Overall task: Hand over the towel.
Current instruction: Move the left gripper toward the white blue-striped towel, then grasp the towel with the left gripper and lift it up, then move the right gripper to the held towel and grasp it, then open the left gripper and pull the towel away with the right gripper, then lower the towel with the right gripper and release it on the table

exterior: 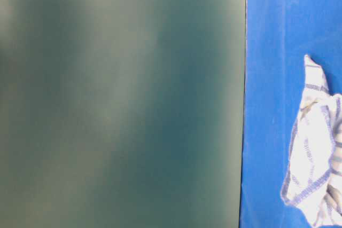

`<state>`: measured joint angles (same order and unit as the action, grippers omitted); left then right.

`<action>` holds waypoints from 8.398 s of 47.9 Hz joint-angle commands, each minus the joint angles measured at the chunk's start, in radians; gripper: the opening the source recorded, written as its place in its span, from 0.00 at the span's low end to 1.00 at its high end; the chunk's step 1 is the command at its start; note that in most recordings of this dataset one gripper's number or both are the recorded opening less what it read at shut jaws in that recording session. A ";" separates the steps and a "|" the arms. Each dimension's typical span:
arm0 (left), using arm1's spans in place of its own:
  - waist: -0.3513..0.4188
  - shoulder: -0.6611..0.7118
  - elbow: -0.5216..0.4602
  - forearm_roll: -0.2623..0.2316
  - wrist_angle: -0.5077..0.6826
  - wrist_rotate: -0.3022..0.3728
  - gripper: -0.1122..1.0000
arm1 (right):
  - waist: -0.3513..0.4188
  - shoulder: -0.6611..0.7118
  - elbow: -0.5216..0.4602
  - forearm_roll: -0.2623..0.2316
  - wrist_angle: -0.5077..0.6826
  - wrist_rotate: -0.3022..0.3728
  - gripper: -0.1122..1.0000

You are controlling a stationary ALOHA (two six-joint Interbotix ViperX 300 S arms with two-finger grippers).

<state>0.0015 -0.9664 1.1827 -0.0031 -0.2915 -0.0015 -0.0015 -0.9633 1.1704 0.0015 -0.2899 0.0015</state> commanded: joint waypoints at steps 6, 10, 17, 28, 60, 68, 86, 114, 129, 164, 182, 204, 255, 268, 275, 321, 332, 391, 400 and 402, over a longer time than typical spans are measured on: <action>0.008 0.018 -0.032 -0.025 -0.014 0.000 0.10 | -0.003 0.002 -0.043 0.002 0.017 0.009 0.10; 0.008 0.048 -0.038 -0.025 -0.014 0.009 0.10 | -0.005 0.002 -0.054 0.002 0.046 0.012 0.10; 0.025 0.153 -0.086 -0.025 -0.014 0.014 0.10 | -0.003 0.005 -0.063 0.005 0.081 0.012 0.10; 0.064 0.327 -0.158 -0.025 0.000 0.014 0.15 | -0.003 0.018 -0.063 0.006 0.087 0.012 0.10; 0.064 0.899 -0.408 -0.025 0.316 0.008 0.95 | -0.003 0.035 -0.063 0.006 0.109 0.012 0.10; 0.064 0.992 -0.434 -0.025 0.287 0.008 0.95 | -0.003 0.046 -0.060 0.006 0.112 0.012 0.10; 0.060 1.031 -0.462 -0.025 0.310 0.008 0.89 | -0.003 0.051 -0.061 0.006 0.126 0.012 0.10; 0.041 0.816 -0.537 -0.021 0.236 0.077 0.17 | -0.003 0.049 -0.067 0.006 0.120 0.011 0.10; 0.040 0.681 -0.489 -0.021 0.018 0.089 0.17 | -0.003 0.048 -0.072 0.005 0.110 0.011 0.10; 0.029 0.629 -0.433 -0.021 -0.109 0.091 0.17 | -0.009 0.181 -0.150 0.006 0.026 0.009 0.10; 0.028 0.629 -0.434 -0.021 -0.117 0.089 0.17 | -0.063 0.439 -0.265 0.012 -0.084 0.011 0.74; 0.028 0.630 -0.434 -0.021 -0.144 0.091 0.17 | -0.061 0.730 -0.474 0.023 -0.112 0.014 0.75; 0.028 0.638 -0.443 -0.023 -0.176 0.087 0.17 | -0.049 0.811 -0.560 0.006 -0.067 0.003 0.25; 0.029 0.629 -0.436 -0.028 -0.189 0.074 0.33 | -0.049 0.796 -0.552 0.006 -0.064 0.006 0.25; 0.029 0.597 -0.411 -0.028 -0.198 0.067 0.74 | -0.049 0.776 -0.535 0.006 -0.064 0.009 0.25; 0.029 0.396 -0.279 -0.028 -0.176 0.081 0.93 | -0.049 0.896 -0.663 0.057 0.436 0.014 0.25; 0.029 0.396 -0.279 -0.026 -0.175 0.081 0.93 | -0.049 1.085 -0.769 0.057 0.577 0.014 0.25; 0.029 0.388 -0.276 -0.028 -0.150 0.075 0.93 | -0.054 0.980 -0.738 0.003 0.584 0.084 0.71; 0.029 0.388 -0.276 -0.028 -0.150 0.075 0.93 | -0.057 0.788 -0.657 -0.057 0.528 0.084 0.73; 0.029 0.388 -0.276 -0.028 -0.150 0.075 0.93 | -0.058 0.750 -0.632 -0.066 0.503 0.084 0.73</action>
<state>0.0291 -0.5706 0.9173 -0.0291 -0.4372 0.0721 -0.0583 -0.1273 0.5154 -0.0460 0.2562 0.0844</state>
